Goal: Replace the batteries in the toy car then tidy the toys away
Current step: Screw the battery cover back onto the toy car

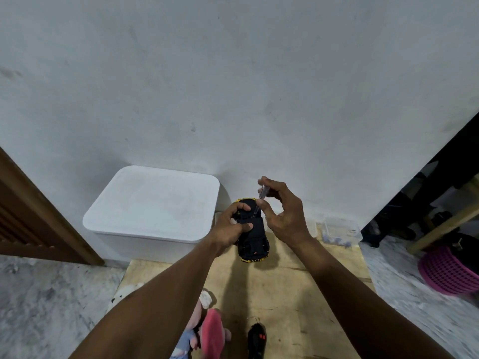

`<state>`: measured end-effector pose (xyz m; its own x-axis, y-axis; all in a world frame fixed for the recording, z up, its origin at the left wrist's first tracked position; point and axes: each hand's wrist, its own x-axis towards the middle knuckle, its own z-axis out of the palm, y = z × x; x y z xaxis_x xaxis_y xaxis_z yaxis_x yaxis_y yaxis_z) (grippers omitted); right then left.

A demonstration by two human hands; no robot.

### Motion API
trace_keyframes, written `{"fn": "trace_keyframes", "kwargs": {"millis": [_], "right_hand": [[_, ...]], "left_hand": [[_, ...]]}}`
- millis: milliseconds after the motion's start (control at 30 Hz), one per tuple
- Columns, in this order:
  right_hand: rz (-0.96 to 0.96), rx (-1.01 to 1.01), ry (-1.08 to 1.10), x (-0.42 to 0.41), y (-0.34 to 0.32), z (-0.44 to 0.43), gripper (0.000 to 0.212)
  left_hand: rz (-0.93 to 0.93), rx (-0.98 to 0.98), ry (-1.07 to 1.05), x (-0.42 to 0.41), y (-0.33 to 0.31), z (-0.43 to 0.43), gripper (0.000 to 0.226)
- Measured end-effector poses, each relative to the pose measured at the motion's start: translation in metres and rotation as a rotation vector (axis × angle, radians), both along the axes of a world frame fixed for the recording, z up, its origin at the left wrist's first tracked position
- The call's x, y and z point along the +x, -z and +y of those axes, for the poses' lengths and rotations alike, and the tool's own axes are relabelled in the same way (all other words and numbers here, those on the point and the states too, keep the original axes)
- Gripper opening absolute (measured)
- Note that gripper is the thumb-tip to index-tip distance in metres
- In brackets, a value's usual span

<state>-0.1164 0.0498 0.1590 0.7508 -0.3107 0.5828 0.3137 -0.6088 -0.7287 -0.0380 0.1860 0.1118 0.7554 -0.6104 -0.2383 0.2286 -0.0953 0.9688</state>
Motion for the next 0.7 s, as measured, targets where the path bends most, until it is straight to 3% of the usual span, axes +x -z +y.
{"fn": "trace_keyframes", "kwargs": {"millis": [233, 400, 567, 700], "right_hand": [[-0.014, -0.013, 0.042, -0.003, 0.0004, -0.0046, 0.037], [0.056, 0.033, -0.008, -0.0086, -0.002, -0.0029, 0.047], [-0.015, -0.047, -0.008, -0.0038, -0.0034, -0.0022, 0.044], [0.071, 0.022, -0.011, -0.0047, -0.0074, 0.0008, 0.054]], "left_hand": [[0.005, 0.026, -0.027, 0.0038, 0.0046, 0.002, 0.033], [-0.007, 0.05, -0.013, 0.0043, 0.0034, 0.0039, 0.033], [-0.019, 0.038, 0.013, 0.0019, -0.0006, 0.0, 0.033], [-0.006, 0.036, 0.011, 0.0017, -0.0015, 0.0001, 0.033]]}}
